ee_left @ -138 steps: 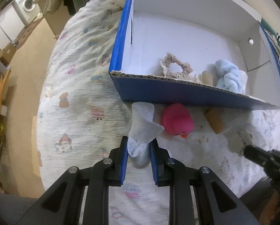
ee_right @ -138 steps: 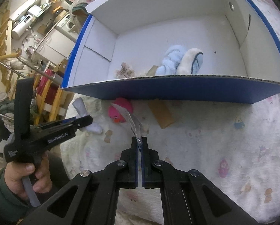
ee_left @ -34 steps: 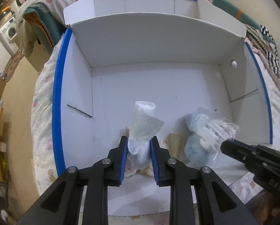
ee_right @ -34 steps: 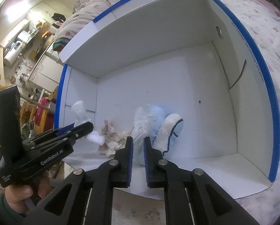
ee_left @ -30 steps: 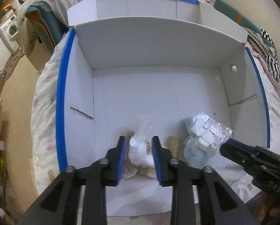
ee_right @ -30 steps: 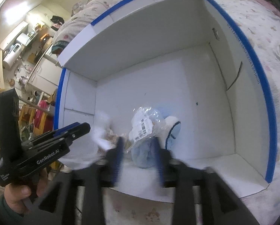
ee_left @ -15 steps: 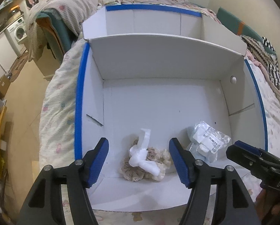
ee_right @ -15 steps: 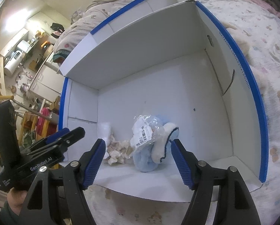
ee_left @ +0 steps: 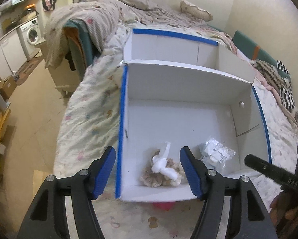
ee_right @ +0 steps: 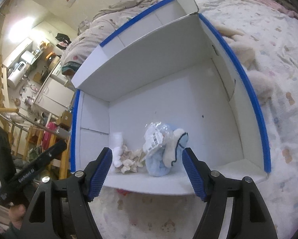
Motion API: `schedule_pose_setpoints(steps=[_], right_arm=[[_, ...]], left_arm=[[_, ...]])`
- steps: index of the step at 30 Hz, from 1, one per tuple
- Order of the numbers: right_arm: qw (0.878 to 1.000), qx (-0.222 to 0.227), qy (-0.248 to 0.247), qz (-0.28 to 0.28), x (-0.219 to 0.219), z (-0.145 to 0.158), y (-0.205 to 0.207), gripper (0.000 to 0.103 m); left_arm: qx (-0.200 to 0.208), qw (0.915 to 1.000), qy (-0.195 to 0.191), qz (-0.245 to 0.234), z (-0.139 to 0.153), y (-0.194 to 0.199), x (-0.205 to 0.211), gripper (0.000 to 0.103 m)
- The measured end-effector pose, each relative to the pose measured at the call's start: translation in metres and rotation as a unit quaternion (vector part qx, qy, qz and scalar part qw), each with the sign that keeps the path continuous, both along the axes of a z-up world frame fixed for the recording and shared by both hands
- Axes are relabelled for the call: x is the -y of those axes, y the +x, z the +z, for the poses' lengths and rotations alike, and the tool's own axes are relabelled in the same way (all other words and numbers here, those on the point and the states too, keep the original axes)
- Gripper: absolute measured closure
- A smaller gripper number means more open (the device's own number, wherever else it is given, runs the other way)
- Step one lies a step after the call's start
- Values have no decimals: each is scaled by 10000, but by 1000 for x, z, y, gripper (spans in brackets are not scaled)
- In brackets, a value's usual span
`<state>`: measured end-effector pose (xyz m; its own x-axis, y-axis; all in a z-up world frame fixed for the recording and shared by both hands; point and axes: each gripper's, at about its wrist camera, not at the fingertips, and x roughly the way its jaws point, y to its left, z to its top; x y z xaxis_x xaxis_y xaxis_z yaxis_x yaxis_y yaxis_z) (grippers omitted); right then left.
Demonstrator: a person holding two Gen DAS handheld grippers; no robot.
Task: Organize soft objects
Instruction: 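Move both tools back out of the box toward the pink duck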
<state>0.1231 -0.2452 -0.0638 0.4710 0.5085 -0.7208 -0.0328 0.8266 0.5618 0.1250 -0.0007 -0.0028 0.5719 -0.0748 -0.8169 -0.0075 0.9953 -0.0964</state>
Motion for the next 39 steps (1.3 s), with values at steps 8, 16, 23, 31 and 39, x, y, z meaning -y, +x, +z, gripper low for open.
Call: schedule_pose_setpoints(steps=[8,16,23,31,39], right_arm=[[10000,7,-39,-60,5,4,-20,27],[9993,249,-262,46,8,10,-40,27],[9989,-166,-420,148,3,-6,-49,26],[9969,-596,-512,71,-2,-25,-43,26],[9940,-914,-572,163,-13,-40,-35,26]], left_arm=[[-220,9997,94,-2,-15,-34,-2,39],[-550,9980,-16,304,-35,-49,-15,39],[-739,9963,49,435,-45,-53,-18,39],[-1073,9928,-92,523,-62,-52,-22,39],[-1666,9843,-517,275,-99,-38,-5,39]])
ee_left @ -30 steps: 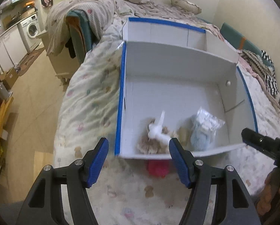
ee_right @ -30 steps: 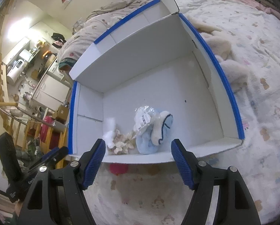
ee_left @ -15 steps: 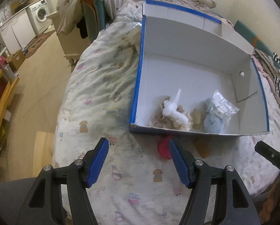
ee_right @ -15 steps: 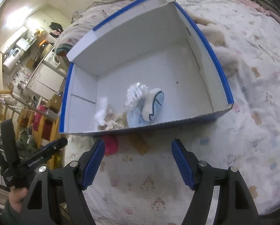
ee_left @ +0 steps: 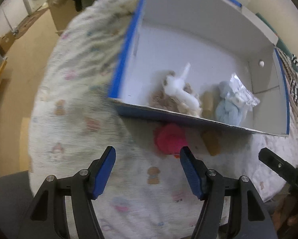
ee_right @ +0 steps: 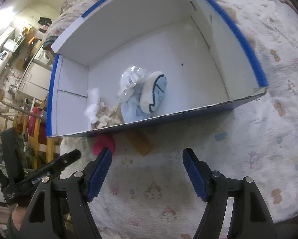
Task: Organize soft objects
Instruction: 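Move both tools back out of the box toward the pink duck, then grasp the pink duck with the left tool while the right tool grasps the orange cone sponge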
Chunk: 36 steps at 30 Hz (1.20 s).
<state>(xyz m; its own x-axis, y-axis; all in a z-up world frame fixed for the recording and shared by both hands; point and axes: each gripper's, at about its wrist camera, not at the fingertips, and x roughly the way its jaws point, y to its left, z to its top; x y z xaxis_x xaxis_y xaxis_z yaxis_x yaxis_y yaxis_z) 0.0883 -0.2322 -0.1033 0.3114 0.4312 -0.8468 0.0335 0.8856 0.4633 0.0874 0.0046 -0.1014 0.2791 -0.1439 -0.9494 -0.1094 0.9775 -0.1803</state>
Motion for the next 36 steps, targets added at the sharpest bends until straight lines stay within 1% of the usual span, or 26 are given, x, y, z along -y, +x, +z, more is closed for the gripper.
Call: schedule_pose_setpoints(steps=[4,8,10,16,17,18,19,21,23,26,28,31,36], right_arm=[[9999,-76,-107,98,-4,-6,4,26],[9995,-169,-224,145,-1,-13,8,26],[9993,-194,-288,139,2,-15,8,26],[9992,-284,-273,72,11,-21,9,26],[9992,-295,-270,73,11,-22,10,26],[9991,-306,-273,77,8,-23,11,26],[9991,-317,-281,80,8,-24,12,26],[9989,-344,-296,96,7,-26,14,26],[9987,-355,-327,134,4,-27,14,26],[9984,-346,-380,223,-4,-29,15,26],[9983,-334,-397,277,-10,-30,17,26],[9977,-294,-464,408,-25,-32,20,26],[9935,-183,-810,776,-59,-39,26,26]], left_arm=[[-20,9997,28,-253,-7,9,24,39],[-220,9985,201,-448,-22,16,45,39],[-330,9978,285,-492,-31,21,52,39],[-518,9963,529,-441,-53,32,59,40],[-532,9961,556,-419,-56,33,58,49],[-555,9960,579,-394,-58,33,57,60],[-585,9957,602,-388,-59,33,57,60],[-579,9957,605,-405,-58,32,56,60],[-564,9952,702,-386,-56,29,54,60],[-606,9955,647,-327,-52,28,46,60],[-552,9959,635,-322,-41,22,45,60],[-432,9965,645,-302,-31,16,37,60],[-355,9972,631,-210,-19,5,19,60]])
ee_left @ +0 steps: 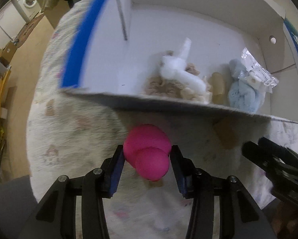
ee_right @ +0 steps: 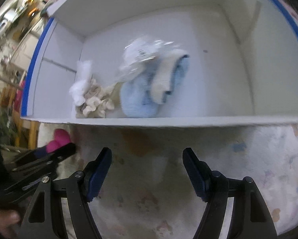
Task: Organize soft objects
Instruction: 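Grasp the pink duck with the left tool while the right tool grasps the orange cone sponge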
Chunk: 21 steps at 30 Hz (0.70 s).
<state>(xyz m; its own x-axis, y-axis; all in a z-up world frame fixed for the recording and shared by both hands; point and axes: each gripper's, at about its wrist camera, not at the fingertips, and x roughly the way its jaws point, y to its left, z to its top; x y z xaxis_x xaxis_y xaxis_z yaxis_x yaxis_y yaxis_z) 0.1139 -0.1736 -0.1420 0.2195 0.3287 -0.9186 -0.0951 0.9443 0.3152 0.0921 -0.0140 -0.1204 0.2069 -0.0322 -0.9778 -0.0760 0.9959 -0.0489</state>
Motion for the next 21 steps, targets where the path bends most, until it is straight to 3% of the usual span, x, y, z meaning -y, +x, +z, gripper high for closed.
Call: schedule_pose_setpoints(steps=[7,13,18,21], right_arm=[[9978,-2,-415,517,-44,-15,10,26],[9946,-7,-691,778,-60,-25,11,49],[9926,138,-877,829,-58,-23,8,86],[9918,197,-866,920,-56,-22,4,93]], left_arm=[[60,9999,-25,152,10,-14,-26,60],[116,9995,-152,239,20,-13,-37,60],[157,9996,-133,184,17,-11,-28,60],[169,9997,-66,140,13,-6,-16,60]])
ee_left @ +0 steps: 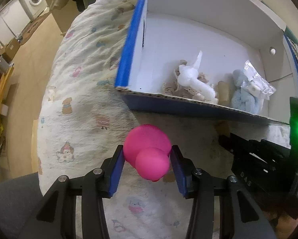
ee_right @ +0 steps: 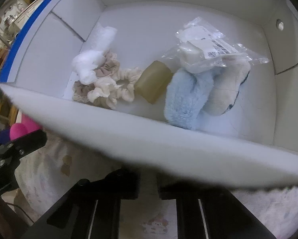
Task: Organize soft objects
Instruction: 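Grasp the pink duck with the left tool while the right tool grasps the orange cone sponge, then carry the pink duck and orange cone sponge over the box with both tools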
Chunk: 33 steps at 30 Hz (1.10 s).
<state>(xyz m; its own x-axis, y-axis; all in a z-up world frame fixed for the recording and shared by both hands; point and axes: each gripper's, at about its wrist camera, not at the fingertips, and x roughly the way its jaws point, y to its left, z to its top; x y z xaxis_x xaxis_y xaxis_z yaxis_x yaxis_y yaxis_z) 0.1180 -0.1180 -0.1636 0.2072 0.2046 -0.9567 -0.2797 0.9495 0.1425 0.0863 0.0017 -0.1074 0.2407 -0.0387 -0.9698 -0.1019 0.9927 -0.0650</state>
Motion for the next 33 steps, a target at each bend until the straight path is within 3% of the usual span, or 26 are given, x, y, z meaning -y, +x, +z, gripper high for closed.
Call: schedule_pose_setpoints(steps=[2,9,21,33], right_arm=[[9999,53,17,100,6,3,-5,97],[9986,125,383,332,4,16,-19,98],[9954,287,872,271,43,45,-54,98],[9897,570,1309,136,73,88,-65,98]], left_arm=[[-8,10000,5,18,-1,2,3,60],[59,9999,129,17,-4,6,10,60],[39,9994,340,48,-10,-2,2,60],[460,9980,384,-204,19,-23,9,60]])
